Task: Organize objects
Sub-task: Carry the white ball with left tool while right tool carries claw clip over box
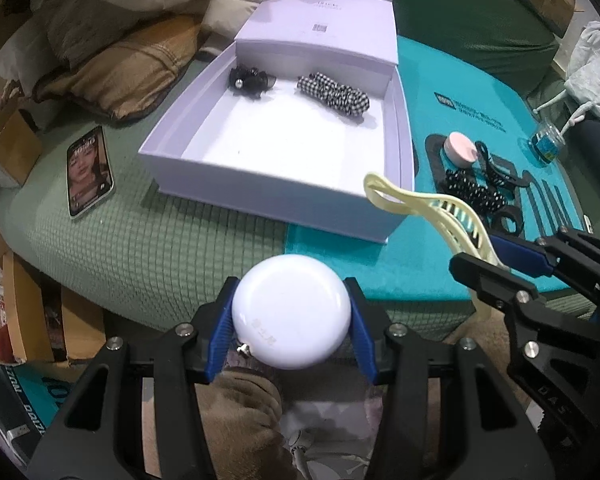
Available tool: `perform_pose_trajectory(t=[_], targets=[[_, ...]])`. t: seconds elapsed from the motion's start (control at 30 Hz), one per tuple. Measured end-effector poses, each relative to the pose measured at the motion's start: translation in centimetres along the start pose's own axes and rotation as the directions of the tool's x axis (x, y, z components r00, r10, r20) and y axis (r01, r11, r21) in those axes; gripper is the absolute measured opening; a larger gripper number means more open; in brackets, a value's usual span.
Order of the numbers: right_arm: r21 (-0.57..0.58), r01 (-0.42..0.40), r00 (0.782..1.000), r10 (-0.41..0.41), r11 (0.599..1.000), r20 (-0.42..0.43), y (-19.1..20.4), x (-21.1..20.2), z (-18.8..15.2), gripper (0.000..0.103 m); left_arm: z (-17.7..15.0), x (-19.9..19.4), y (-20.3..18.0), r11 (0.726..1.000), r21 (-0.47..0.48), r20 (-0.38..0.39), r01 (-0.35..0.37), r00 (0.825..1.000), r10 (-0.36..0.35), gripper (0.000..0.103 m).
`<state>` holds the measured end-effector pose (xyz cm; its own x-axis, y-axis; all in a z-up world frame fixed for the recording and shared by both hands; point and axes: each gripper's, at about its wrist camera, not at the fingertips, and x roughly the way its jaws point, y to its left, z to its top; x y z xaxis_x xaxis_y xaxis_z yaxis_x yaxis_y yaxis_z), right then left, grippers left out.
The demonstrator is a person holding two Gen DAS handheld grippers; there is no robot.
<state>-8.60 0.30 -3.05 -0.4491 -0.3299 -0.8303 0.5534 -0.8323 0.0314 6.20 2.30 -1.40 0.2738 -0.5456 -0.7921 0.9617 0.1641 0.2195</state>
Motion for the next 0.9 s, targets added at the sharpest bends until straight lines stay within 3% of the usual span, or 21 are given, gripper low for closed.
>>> perform_pose_trajectory(t=[0.63,0.9], targets=[[0.019,-0.002,0.999,0.002,1.0,0.043,-1.4,2.1,6.4,0.018,6.7,2.1,2.2,0.999,0.025,0.0,0.039,0.999,-0.039,0.049],[0.043,-0.017,1.0,0.016,0.999,0.015,-2.5,4.6,7.5,0.018,8.6,4.6,2.9,0.999,0.02,-0.021,0.051,0.999,-0.05,0.049]])
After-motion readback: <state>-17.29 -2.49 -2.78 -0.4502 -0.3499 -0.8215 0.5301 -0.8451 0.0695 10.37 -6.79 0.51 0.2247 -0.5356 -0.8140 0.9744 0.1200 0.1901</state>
